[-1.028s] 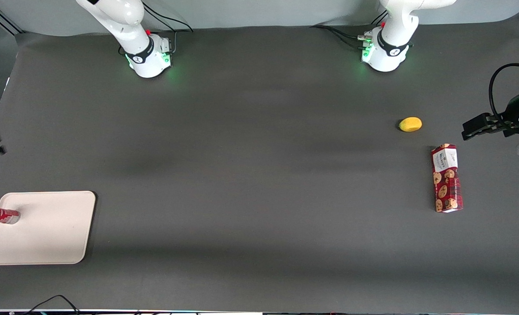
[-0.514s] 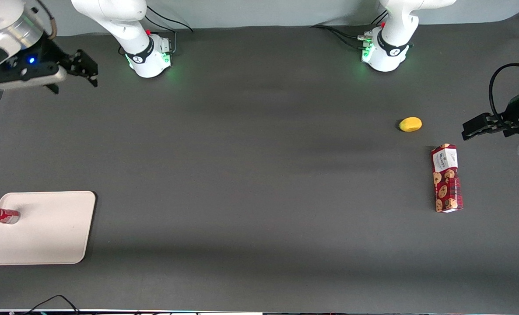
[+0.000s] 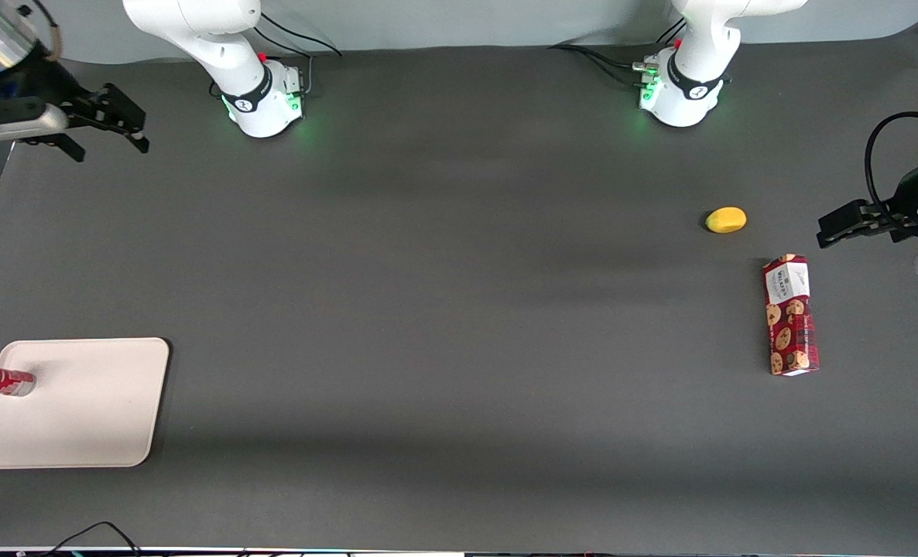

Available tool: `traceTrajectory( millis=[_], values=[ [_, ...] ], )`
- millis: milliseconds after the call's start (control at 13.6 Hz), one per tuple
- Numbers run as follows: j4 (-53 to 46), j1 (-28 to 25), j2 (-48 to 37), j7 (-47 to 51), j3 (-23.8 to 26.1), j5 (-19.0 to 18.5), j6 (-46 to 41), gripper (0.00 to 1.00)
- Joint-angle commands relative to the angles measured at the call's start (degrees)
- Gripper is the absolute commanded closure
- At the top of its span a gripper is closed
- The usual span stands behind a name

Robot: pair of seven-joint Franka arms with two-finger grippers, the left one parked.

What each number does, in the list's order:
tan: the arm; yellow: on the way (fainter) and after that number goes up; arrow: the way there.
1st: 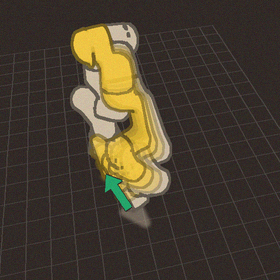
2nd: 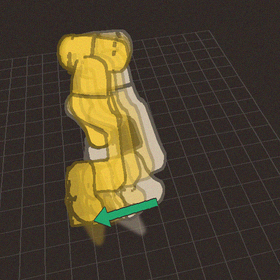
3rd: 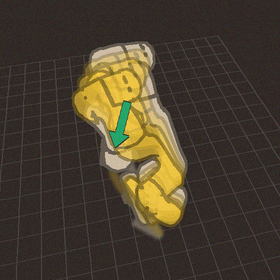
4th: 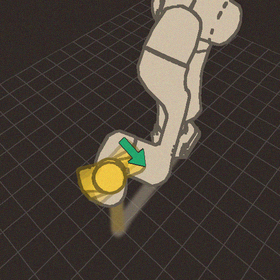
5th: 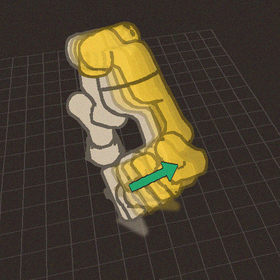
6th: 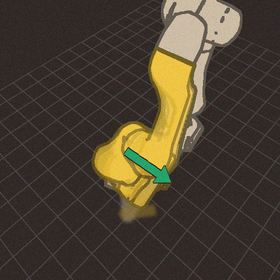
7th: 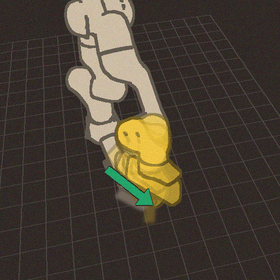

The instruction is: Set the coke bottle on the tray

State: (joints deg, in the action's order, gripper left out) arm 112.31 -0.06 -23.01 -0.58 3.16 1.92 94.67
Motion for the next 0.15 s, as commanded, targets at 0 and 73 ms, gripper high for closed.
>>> traceTrajectory(
  millis=[0,73],
  values=[
    [-7.27,-0.73,5.24,3.13,-0.26,0.46,-1.24,0.00],
    [-7.89,-0.73,5.60,3.22,-0.26,0.37,-1.86,0.00]
  ],
)
